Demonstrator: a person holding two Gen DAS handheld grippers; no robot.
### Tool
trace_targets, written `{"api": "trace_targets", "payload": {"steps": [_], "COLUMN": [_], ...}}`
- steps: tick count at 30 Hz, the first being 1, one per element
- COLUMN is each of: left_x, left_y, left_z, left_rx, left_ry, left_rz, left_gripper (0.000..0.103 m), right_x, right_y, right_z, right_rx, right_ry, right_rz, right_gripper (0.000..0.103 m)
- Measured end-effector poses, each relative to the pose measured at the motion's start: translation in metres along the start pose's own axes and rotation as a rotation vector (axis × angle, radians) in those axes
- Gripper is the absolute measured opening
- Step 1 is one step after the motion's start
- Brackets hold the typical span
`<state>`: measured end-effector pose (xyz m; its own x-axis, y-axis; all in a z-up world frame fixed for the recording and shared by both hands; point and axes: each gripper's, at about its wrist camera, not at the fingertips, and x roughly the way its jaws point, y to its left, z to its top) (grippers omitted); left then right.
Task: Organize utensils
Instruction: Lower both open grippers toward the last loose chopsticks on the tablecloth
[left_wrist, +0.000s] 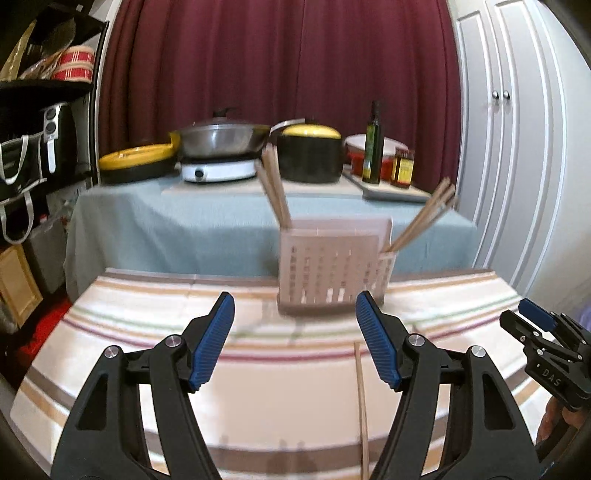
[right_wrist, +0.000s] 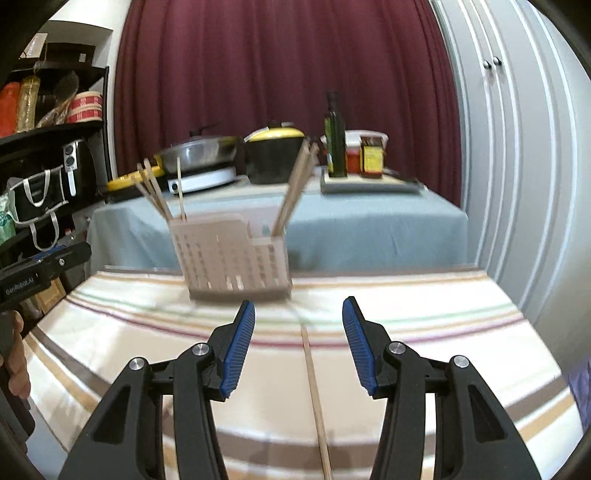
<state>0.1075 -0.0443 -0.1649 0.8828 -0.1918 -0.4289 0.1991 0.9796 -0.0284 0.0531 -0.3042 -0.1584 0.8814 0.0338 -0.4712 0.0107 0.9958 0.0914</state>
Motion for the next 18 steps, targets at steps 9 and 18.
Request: {"api": "trace_targets", "payload": {"steps": [9,18], "left_x": [-0.012,-0.016], "left_y": [-0.001,-0.016], "left_z": [-0.058,-0.111], "left_rx": [0.019,0.032], "left_ry": [0.084,0.174], "left_rz": [-0.009,-0.034], "left_gripper": [0.067,0.067], "right_x": [-0.011,-0.013], "right_y": [-0.01,-0.015], "right_z": [-0.063,-0.104], "right_rx": [-0.013,-0.011], "right_ry": [0.081,0.133], "right_rz": [-0.031,-0.021], "right_gripper": [0.049,0.034]}}
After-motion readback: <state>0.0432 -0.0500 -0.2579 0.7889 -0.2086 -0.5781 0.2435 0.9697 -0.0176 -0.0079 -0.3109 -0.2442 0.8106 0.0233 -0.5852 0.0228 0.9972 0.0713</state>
